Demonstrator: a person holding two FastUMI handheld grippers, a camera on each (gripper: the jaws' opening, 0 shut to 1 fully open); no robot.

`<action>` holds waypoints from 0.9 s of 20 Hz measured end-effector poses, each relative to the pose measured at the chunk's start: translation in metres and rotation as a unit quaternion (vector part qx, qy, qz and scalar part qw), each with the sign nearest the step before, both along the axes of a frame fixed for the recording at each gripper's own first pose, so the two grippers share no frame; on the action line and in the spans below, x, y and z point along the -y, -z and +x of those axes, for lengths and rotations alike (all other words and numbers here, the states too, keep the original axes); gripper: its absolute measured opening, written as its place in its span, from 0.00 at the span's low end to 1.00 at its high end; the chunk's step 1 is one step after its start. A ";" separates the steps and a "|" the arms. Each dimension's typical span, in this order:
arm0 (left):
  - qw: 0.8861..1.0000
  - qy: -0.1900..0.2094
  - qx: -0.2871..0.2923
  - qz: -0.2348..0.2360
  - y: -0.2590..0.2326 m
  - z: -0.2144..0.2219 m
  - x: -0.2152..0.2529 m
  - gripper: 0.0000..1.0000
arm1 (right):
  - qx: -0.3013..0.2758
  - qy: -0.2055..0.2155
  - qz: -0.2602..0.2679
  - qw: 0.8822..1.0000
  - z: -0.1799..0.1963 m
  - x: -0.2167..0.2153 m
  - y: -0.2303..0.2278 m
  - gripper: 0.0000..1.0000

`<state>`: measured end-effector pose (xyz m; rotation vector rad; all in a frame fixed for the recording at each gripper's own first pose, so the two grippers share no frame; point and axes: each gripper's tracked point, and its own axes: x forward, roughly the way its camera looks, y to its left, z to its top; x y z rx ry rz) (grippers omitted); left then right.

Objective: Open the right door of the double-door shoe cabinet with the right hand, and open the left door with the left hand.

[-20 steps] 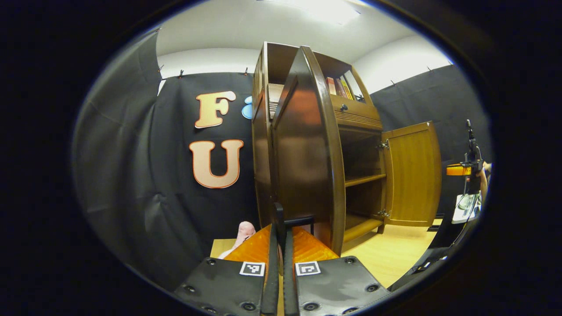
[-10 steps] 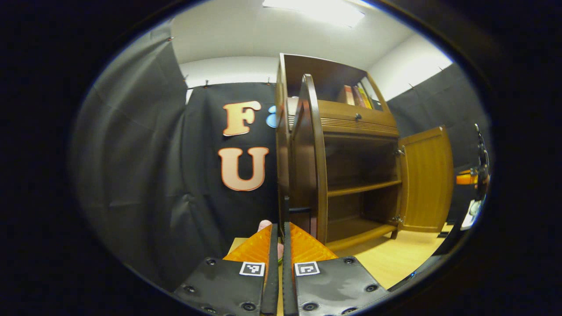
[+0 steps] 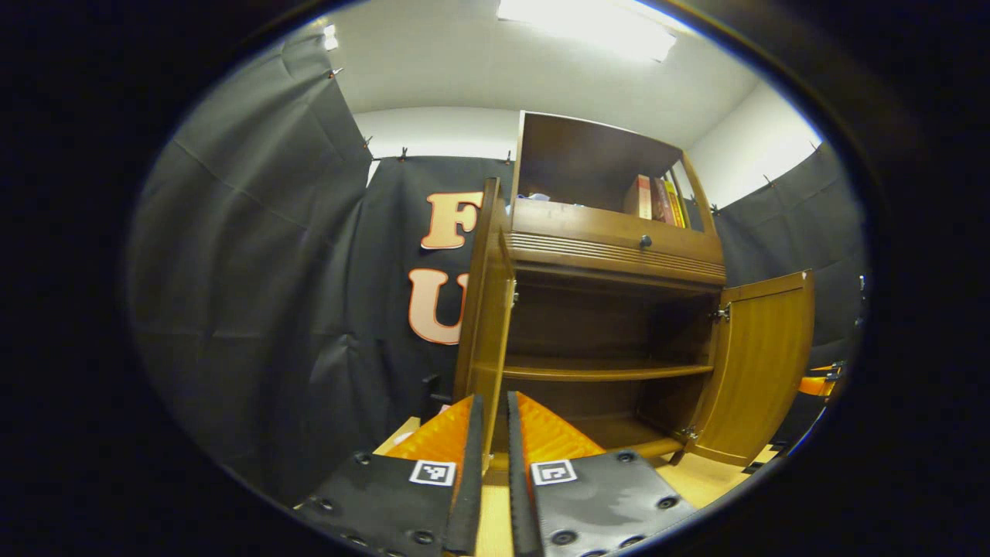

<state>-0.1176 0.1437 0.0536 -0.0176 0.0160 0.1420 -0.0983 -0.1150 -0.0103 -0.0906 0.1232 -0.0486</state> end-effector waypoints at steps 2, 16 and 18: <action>1.000 -0.012 -0.005 -0.003 0.008 0.000 -0.003 0.45 | 0.002 -0.003 0.005 1.000 0.000 -0.001 -0.004 0.92; 0.998 -0.026 -0.022 0.053 0.011 -0.002 -0.007 1.00 | 0.009 -0.021 0.010 1.000 0.004 -0.016 -0.010 0.92; 0.998 -0.026 -0.023 0.049 0.011 -0.001 -0.008 0.94 | 0.011 -0.022 0.006 1.000 0.004 -0.016 -0.013 0.92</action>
